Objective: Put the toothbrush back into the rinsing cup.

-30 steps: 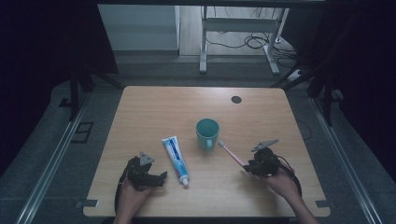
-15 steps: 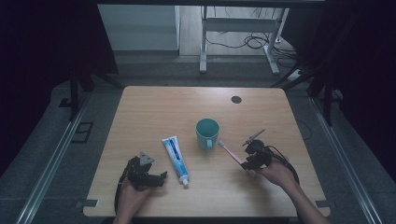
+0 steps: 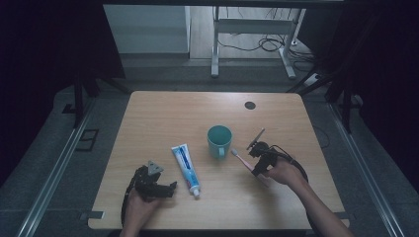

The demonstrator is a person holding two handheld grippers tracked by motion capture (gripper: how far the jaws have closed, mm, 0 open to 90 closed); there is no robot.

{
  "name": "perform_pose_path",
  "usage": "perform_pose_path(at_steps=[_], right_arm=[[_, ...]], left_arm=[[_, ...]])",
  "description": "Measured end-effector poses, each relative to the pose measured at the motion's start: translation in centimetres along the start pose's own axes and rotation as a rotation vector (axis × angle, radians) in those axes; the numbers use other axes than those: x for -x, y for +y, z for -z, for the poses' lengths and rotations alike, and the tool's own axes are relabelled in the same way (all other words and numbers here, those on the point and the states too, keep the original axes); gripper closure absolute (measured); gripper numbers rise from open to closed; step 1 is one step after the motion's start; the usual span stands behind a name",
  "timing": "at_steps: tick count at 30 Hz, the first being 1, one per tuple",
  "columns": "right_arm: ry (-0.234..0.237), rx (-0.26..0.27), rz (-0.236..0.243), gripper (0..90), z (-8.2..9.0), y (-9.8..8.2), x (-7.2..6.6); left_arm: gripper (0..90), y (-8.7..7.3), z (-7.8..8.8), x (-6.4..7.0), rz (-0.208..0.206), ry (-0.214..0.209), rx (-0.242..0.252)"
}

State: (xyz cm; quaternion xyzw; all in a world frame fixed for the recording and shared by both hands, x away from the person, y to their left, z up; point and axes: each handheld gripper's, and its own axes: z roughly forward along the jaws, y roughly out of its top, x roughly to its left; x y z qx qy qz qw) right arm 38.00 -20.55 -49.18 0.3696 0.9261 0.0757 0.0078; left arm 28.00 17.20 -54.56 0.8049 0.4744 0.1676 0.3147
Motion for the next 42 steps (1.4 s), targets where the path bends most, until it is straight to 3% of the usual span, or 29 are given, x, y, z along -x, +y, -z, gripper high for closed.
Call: perform_pose_path(at_steps=[9, 17, 21, 28, 42], right_arm=[[-0.019, -0.056, -0.004, 66.4, -1.0, 1.2, -0.3], [-0.023, -0.096, -0.011, 77.6, -1.1, 1.9, -0.2], [-0.024, -0.104, -0.007, 78.4, -1.1, 1.9, -0.2], [-0.009, -0.079, -0.022, 78.5, -0.9, 1.3, 0.2], [0.013, 0.018, -0.036, 78.6, 0.6, -0.5, 0.6]], left_arm=[[1.1, 0.0, 0.0, 0.0, 0.000, 0.000, 0.000], [1.1, 0.0, 0.0, 0.0, -0.001, 0.000, -0.001], [1.1, 0.0, 0.0, 0.0, -0.001, 0.000, -0.001], [1.1, 0.0, 0.0, 0.0, -0.002, 0.000, -0.001], [1.1, 0.0, 0.0, 0.0, -0.001, -0.001, -0.001]])
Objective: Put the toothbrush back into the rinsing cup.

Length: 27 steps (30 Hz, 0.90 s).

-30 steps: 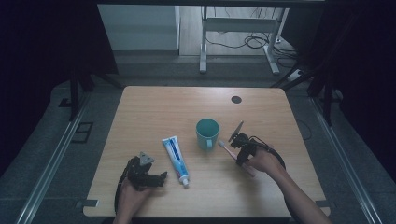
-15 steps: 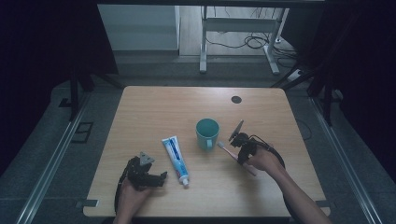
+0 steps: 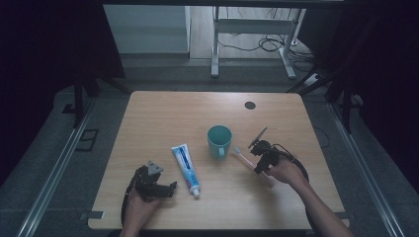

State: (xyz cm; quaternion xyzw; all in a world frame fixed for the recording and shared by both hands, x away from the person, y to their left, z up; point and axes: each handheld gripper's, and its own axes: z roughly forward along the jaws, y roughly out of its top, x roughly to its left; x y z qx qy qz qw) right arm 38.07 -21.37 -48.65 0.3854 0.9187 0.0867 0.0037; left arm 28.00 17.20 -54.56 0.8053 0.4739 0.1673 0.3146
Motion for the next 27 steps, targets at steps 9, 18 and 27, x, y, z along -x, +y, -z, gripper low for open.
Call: perform_pose_path(at_steps=[9, 18, 27], right_arm=[[0.010, 0.062, 0.003, 78.6, 1.3, -1.0, 0.0], [0.006, 0.156, -0.007, 78.7, 2.6, -2.2, 0.1], [0.002, 0.273, -0.015, 78.7, 4.3, -3.0, 0.3]], left_arm=[[1.1, 0.0, 0.0, 0.0, 0.000, 0.000, 0.000], [1.1, 0.0, 0.0, 0.0, -0.001, 0.000, -0.001], [1.1, 0.0, 0.0, 0.0, -0.001, 0.000, -0.001]])
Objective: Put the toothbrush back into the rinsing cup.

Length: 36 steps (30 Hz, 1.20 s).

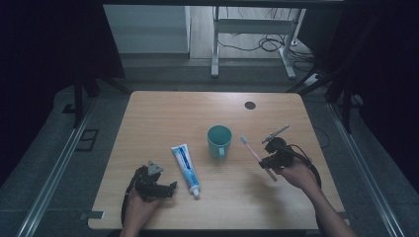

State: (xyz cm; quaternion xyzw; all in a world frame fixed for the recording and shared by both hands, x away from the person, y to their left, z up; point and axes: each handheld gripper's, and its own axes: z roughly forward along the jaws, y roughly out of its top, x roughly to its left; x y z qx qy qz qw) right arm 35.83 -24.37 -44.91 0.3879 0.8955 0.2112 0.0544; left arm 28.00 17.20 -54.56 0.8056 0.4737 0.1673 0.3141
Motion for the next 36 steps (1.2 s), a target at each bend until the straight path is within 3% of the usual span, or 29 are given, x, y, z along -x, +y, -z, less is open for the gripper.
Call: perform_pose_path(at_steps=[14, 23, 36], right_arm=[[-0.002, 0.186, 0.007, 78.7, 1.2, 0.7, -0.6], [-0.009, 0.276, -0.004, 78.7, 1.7, 1.6, -1.2], [0.005, 0.377, 0.020, 78.7, 1.7, 3.5, -1.9]], left_arm=[[1.1, 0.0, 0.0, 0.0, -0.006, 0.000, 0.000], [1.1, 0.0, 0.0, 0.0, -0.006, 0.001, 0.003], [1.1, 0.0, 0.0, -0.1, -0.007, 0.000, 0.001]])
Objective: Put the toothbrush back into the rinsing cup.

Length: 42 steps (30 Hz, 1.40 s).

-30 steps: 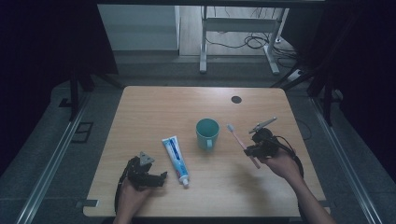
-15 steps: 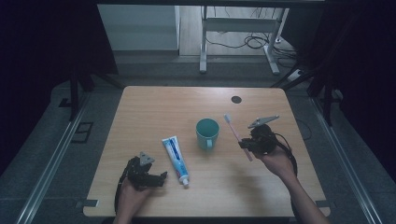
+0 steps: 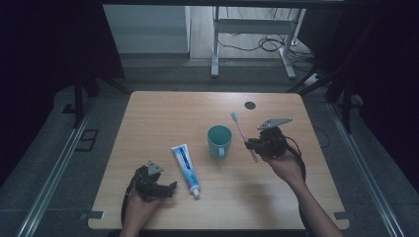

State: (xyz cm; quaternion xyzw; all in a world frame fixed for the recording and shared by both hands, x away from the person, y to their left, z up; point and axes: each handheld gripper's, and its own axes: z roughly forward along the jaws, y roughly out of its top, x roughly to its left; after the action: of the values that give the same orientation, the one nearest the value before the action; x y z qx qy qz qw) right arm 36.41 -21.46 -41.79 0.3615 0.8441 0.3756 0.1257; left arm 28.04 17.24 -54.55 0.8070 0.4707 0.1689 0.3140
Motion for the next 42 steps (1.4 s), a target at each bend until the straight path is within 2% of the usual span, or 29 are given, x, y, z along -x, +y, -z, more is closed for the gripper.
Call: perform_pose_path(at_steps=[21, 42], right_arm=[[-0.010, 0.125, 0.005, 78.7, -1.6, 3.1, -0.6], [0.003, 0.187, 0.002, 78.8, -3.7, 6.0, -1.7]], left_arm=[[1.1, 0.0, 0.0, 0.0, -0.003, 0.000, -0.001], [1.1, 0.0, 0.0, 0.0, -0.002, -0.003, -0.002]])
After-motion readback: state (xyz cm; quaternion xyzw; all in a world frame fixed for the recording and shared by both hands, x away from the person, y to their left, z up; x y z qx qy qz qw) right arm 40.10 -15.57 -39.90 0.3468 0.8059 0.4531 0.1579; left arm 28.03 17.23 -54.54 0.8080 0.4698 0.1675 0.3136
